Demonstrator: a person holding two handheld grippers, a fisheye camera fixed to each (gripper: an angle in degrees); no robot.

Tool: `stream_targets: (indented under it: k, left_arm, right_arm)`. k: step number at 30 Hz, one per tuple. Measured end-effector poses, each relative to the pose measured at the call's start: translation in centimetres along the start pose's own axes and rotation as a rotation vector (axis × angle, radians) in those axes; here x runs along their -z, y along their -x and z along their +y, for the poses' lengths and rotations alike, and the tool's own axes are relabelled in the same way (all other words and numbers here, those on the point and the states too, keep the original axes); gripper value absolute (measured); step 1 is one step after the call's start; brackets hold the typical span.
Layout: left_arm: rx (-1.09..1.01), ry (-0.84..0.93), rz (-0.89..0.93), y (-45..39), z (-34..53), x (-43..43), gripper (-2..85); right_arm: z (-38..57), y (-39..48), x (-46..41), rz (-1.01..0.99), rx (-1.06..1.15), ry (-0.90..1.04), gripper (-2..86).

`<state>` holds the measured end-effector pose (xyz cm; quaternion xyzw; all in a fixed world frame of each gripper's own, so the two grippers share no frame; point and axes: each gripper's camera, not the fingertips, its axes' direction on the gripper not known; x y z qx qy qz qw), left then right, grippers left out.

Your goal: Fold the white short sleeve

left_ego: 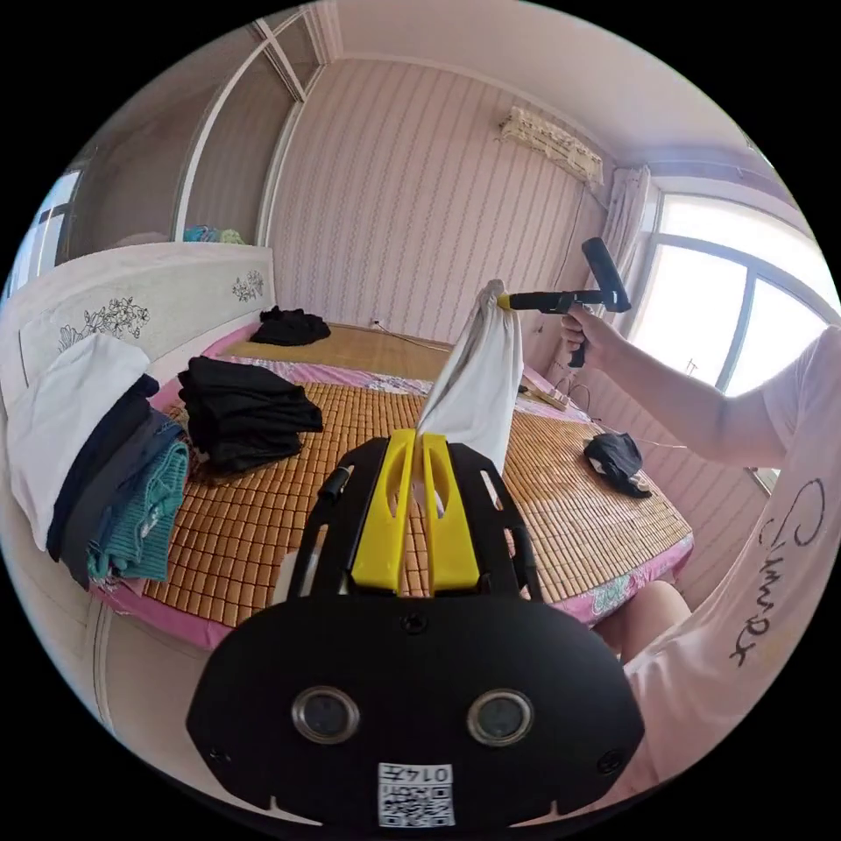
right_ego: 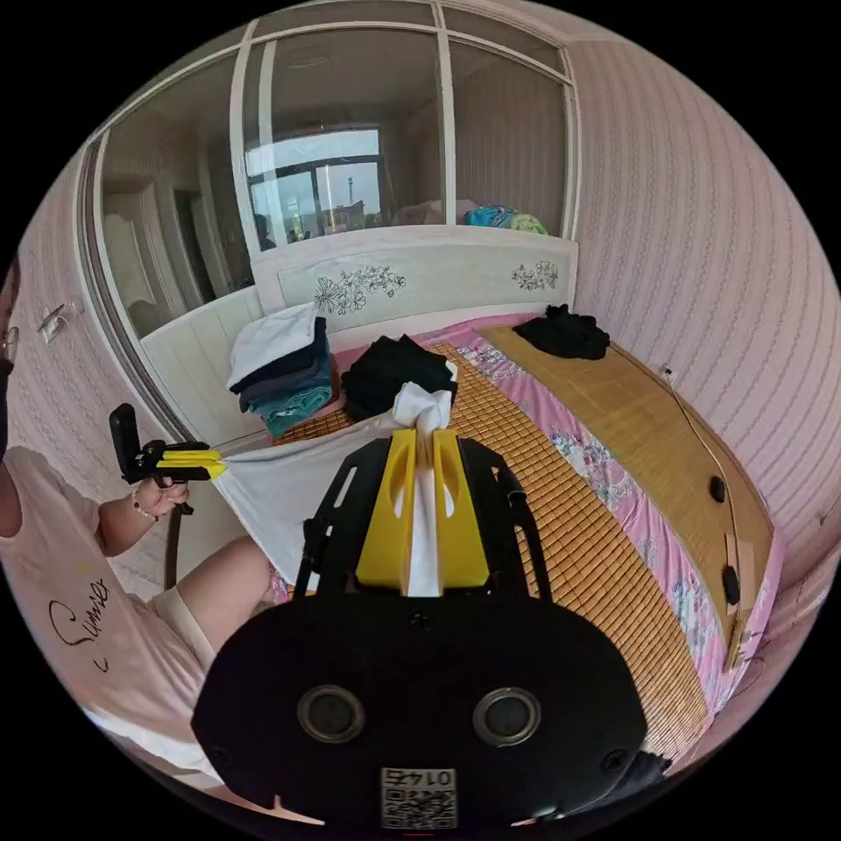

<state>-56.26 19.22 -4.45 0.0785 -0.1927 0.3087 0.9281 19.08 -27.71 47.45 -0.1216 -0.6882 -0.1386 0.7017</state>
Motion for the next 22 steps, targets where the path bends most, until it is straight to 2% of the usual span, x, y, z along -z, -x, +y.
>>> stream_targets:
  k: [2, 5, 7, 9, 12, 15, 17, 22]
  left_arm:
    - [0.111, -0.126, -0.101, 4.6, -2.5, 1.6, 0.4]
    - [0.295, -0.129, -0.264, 11.2, -4.5, 1.1, 5.4]
    - [0.337, -0.093, -0.344, 13.4, -3.8, 0.3, 7.3]
    - [0.360, -0.079, -0.391, 13.9, -1.6, 0.0, 7.2]
    - [0.348, -0.021, -0.390, 12.6, 3.2, -0.7, 6.5]
    - [0.290, 0.070, -0.306, 9.3, 7.3, -1.8, 6.3]
    - [0.211, 0.149, -0.236, 5.5, 9.3, -2.7, 6.0]
    - [0.067, 0.148, 0.023, -2.7, 10.9, -4.0, 2.4]
  right_arm:
    - [-11.5, 1.4, -5.9, -0.003, 0.152, 0.072, 5.2]
    - [-24.9, 3.2, -15.8, 0.041, 0.144, 0.152, 11.8]
    - [-29.2, 4.3, -21.6, 0.110, 0.076, 0.272, 13.0]
    - [-29.2, 5.5, -25.0, 0.054, 0.045, 0.265, 12.8]
    - [-23.2, 7.0, -28.8, 0.007, 0.108, 0.320, 12.7]
    - [-12.0, 7.5, -29.2, -0.034, 0.152, 0.445, 11.6]
    - [-1.3, 7.3, -26.3, -0.049, 0.070, 0.534, 10.4]
    - [18.7, 8.2, -15.3, 0.023, -0.223, 0.720, 10.0]
